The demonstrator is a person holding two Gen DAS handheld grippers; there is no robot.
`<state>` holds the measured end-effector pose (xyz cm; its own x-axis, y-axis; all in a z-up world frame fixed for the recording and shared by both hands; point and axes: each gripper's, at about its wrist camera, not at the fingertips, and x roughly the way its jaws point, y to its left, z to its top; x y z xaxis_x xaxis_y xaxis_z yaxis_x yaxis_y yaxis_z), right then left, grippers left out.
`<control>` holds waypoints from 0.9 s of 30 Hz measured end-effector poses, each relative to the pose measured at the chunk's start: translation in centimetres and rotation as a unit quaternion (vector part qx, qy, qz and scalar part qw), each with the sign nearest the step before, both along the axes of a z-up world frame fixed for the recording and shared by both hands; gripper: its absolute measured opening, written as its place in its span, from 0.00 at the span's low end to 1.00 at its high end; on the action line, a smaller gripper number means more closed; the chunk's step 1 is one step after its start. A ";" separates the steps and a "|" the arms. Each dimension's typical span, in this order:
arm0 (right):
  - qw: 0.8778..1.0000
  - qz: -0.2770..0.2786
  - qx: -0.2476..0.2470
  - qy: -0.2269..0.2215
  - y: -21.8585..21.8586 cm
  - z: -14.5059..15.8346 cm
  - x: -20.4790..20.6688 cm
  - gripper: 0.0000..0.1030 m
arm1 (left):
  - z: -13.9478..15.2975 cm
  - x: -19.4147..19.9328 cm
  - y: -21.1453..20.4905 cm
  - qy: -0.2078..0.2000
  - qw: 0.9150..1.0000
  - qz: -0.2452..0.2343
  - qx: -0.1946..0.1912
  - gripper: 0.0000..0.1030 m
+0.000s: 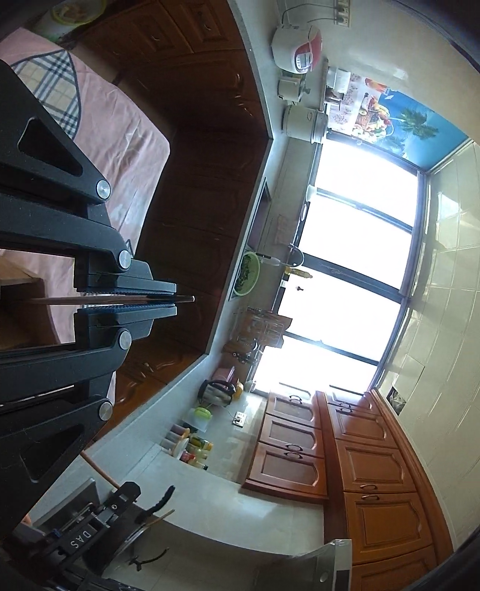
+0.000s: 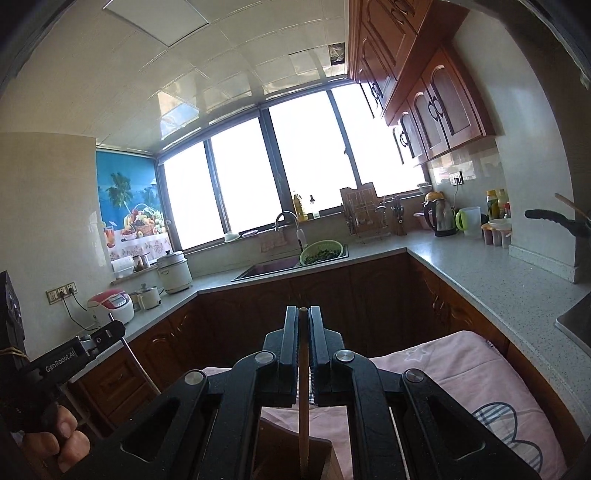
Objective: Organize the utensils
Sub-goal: 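Carry the left tool's chopstick into the wooden holder while the right tool inserts its chopstick too, then open the left tool over the holder while the right tool releases its chopstick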
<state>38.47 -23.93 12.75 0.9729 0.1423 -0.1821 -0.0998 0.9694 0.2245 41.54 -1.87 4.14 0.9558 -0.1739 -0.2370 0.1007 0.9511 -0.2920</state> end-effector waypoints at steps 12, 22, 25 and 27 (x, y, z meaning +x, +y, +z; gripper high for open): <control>0.999 -0.014 0.039 0.027 -1.6 -6.7 1.7 0.05 | -8.3 3.5 -4.6 0.038 0.999 -0.011 0.007 0.03; 0.998 -0.012 0.042 0.043 -1.9 -6.6 2.4 0.06 | -4.3 5.4 -2.6 0.051 0.998 -0.016 0.018 0.04; 0.998 -0.009 0.041 0.050 -1.9 -6.6 2.6 0.08 | -3.2 5.1 -1.3 0.056 0.998 -0.018 0.018 0.04; 0.997 -0.004 0.044 0.058 -1.9 -6.6 2.8 0.09 | -2.7 5.3 -1.0 0.060 0.998 -0.019 0.016 0.04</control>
